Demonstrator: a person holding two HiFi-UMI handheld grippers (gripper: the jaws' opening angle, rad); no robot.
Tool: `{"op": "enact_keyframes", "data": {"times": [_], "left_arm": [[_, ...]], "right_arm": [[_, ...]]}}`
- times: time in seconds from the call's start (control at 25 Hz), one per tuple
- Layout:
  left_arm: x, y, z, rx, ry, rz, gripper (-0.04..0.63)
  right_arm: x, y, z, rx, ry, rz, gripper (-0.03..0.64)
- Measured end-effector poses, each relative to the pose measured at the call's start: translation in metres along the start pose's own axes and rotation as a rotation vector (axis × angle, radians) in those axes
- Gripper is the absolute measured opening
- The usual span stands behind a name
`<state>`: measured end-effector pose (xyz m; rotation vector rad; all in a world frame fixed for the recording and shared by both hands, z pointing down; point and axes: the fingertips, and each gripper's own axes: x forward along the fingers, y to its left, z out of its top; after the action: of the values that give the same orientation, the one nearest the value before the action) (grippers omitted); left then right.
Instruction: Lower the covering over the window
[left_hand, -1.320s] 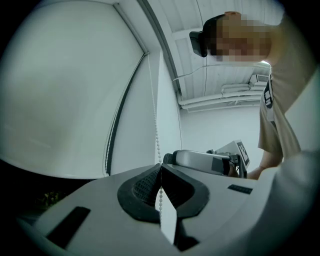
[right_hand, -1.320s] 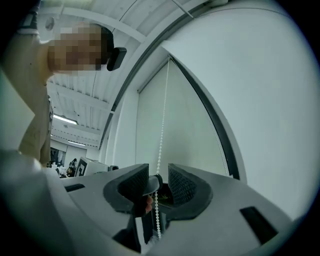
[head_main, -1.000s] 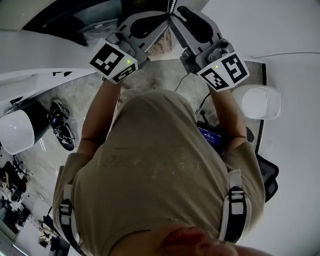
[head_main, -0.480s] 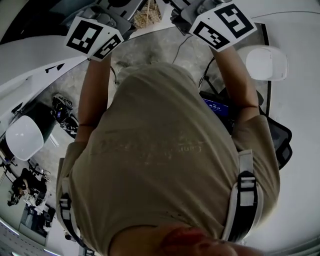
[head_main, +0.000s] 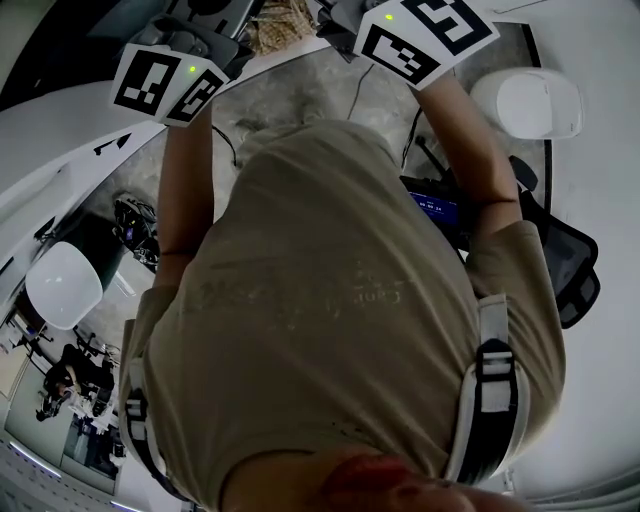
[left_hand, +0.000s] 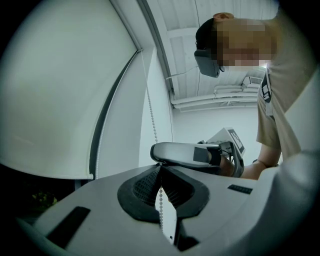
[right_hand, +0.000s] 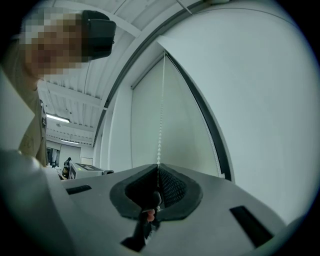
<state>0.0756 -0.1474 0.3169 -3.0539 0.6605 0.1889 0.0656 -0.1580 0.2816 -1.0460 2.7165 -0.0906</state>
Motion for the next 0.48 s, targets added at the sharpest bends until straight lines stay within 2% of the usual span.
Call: {"op": "enact_keyframes", "data": {"times": [0.2,0.48], "left_arm": [[-0.004,0.007,0.003,-0.004,0.0,0.018,0.02],[-0.016,-0.006,0.01,0.036,0.002,0.034,0.019]], "right_arm": [[0.009,0.002,0.001,0.004,0.002,0.014,0.009],[0.001,0.021,0.003,0.007,-0.044,0.057,0.003]]}}
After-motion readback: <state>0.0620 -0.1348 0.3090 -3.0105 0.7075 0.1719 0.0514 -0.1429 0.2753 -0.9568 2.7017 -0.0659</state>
